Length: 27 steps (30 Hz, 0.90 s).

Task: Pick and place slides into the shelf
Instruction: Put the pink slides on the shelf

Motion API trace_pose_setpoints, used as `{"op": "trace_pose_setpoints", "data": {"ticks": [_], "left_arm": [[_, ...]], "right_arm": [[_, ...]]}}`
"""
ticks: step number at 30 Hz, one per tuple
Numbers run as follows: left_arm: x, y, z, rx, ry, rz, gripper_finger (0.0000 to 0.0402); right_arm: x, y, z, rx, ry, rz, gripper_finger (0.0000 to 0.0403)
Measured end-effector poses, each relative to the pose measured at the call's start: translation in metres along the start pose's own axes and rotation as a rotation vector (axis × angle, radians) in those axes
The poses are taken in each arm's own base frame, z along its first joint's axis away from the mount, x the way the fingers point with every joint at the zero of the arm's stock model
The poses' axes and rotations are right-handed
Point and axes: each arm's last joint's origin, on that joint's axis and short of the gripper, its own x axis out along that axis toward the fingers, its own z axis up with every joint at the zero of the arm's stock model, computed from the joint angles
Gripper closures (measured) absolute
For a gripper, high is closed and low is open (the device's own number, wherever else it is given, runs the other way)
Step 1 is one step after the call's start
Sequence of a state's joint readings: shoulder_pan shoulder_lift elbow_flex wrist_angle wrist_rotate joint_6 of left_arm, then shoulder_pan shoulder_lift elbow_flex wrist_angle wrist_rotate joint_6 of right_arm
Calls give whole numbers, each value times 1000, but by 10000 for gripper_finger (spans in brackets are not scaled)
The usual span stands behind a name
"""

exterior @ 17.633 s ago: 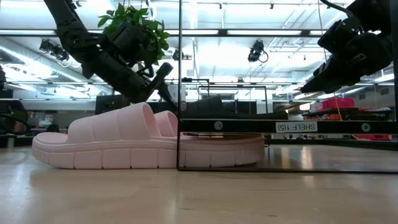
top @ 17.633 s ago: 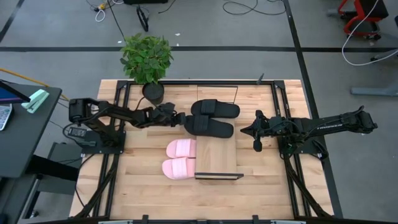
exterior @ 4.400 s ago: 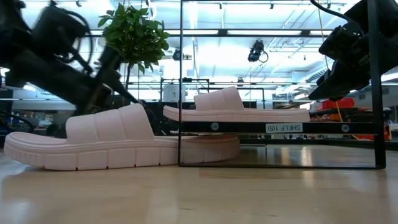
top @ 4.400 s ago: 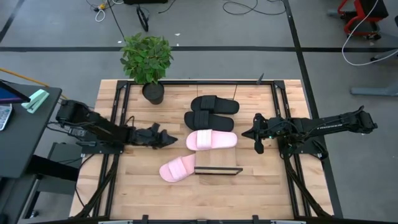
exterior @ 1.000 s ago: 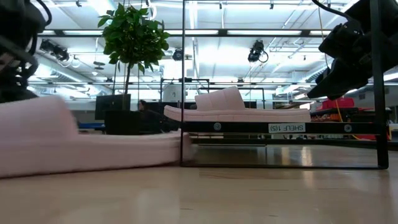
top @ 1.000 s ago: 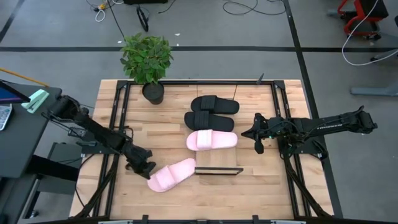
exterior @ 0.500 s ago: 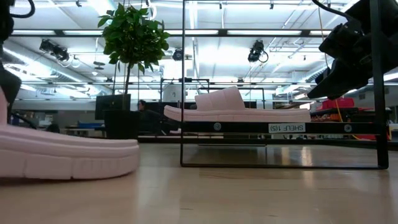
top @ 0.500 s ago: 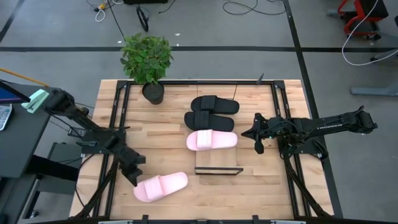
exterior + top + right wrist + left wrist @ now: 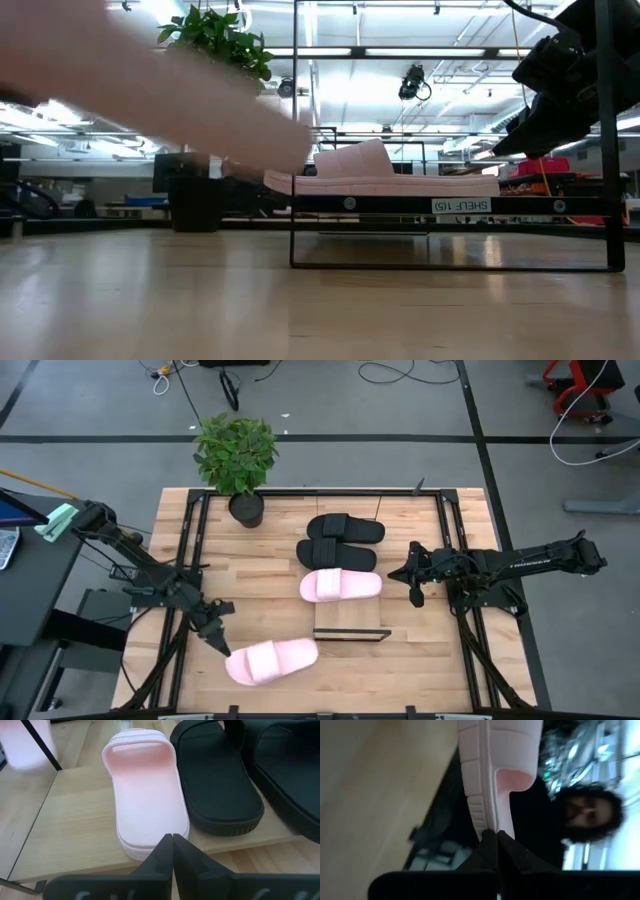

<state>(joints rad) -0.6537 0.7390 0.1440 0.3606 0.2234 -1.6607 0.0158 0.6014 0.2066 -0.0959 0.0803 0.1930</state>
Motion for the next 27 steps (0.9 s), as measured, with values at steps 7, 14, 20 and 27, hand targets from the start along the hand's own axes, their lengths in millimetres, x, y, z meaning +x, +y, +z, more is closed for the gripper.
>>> {"op": "trace_pose_setpoints", "data": {"ticks": [7,14,20,27], "left_arm": [[-6,-11,-5,21,-1,-98,401],[-8,-20,-14,-49,3,-201,401],[-12,-33,-11,179,-182,-339,401],[-7,-14,-6,377,-267,-102,399]], "right_arm": [[0,0,0,25,0,0,389],[0,0,0,26,0,-1,389],[0,-1,1,27,-17,-46,389],[0,-1,6,59,-68,-39,389]]}}
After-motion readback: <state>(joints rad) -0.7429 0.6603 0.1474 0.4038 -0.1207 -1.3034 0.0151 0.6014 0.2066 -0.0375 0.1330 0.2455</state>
